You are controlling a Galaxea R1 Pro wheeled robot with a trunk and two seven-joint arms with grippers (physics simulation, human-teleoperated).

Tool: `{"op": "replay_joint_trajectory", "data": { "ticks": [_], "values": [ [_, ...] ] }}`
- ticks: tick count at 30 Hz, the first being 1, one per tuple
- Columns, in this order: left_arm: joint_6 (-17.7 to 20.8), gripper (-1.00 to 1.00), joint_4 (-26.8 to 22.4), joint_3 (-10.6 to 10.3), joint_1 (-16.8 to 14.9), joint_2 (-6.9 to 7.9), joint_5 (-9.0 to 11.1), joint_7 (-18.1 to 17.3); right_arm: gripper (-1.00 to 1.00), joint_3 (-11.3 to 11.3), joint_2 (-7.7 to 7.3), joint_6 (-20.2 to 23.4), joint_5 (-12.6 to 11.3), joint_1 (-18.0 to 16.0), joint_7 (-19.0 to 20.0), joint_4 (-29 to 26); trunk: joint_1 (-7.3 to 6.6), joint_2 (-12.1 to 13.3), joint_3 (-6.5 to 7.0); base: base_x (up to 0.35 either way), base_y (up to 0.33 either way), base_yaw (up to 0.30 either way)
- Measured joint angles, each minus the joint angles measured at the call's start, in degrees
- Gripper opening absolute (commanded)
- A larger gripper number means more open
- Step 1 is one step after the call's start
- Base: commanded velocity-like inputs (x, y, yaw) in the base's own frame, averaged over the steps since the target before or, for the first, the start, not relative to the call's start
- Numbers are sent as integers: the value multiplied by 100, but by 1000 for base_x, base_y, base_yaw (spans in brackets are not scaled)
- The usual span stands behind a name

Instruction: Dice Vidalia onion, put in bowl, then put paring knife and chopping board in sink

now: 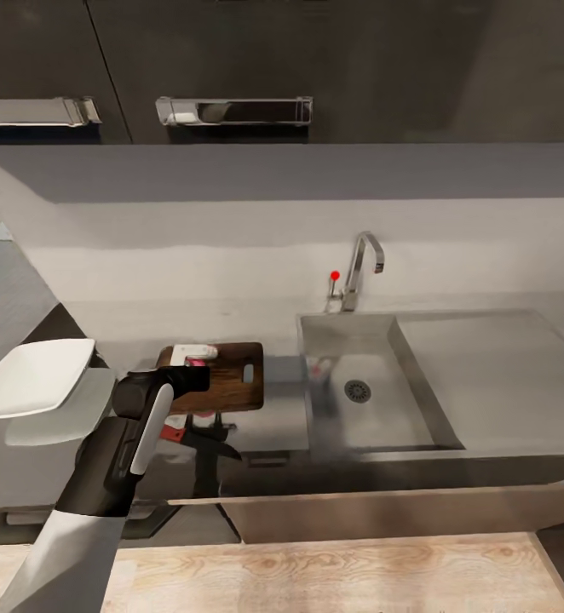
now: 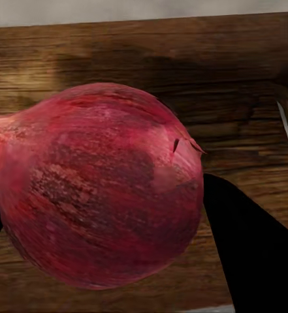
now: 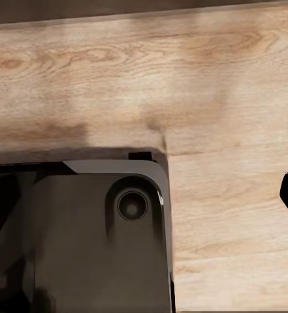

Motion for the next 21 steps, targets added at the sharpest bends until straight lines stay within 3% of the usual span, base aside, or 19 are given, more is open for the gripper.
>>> {"op": "replay_joint_trajectory", "data": {
  "ticks": [21],
  "values": [
    [-5,-100,-3,8,0,0,-6,1,100,0,0,0,0,-1,-3,0,-1,0,-49,-11,0,0]
  ]
}}
